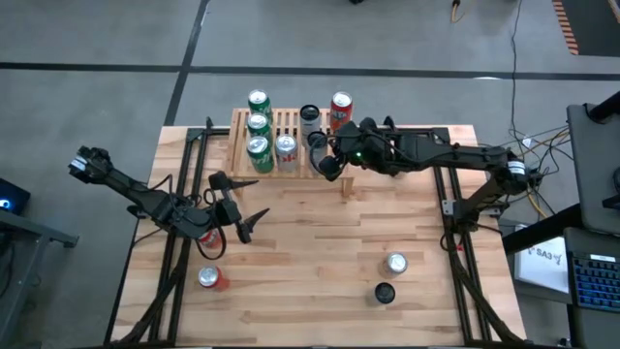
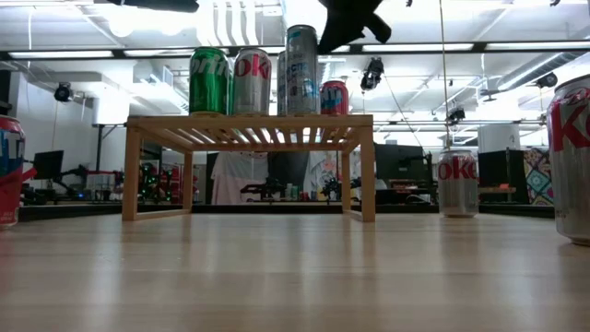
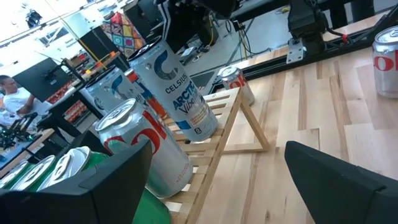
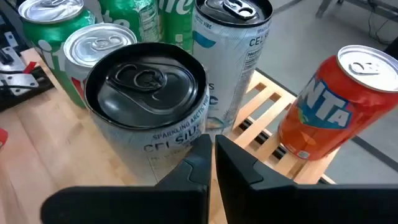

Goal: Place canned beverage on shelf
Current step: Put the top right blue soda can on the shelf

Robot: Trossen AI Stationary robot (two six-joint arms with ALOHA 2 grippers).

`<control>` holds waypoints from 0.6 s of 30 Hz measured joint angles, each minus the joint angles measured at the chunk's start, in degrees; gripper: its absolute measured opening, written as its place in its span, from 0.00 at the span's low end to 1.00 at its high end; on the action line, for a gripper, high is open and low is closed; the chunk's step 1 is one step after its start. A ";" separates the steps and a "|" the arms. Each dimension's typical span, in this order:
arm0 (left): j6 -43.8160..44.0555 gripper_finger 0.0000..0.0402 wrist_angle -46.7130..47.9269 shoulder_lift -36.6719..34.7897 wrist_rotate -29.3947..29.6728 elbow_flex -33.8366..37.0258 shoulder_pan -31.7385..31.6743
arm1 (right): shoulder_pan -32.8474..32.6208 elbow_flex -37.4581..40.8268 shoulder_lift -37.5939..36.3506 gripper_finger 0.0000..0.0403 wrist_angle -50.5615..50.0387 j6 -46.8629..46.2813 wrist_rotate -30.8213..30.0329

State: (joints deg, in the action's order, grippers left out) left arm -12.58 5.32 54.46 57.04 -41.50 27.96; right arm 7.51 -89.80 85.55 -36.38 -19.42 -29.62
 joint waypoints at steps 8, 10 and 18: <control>0.00 0.88 0.02 0.00 0.00 0.00 0.01 | 0.00 0.00 0.19 0.03 0.39 0.13 -0.01; 0.00 0.88 0.02 0.00 0.00 0.00 0.01 | 0.02 0.00 0.23 0.03 0.01 0.15 -0.39; 0.02 0.88 0.02 0.00 0.00 0.00 0.01 | 0.15 0.00 0.21 0.03 -5.47 -0.24 -1.90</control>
State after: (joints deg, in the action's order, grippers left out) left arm -12.56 5.34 54.46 57.04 -41.50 27.97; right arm 7.66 -89.80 85.76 -41.85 -19.66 -31.52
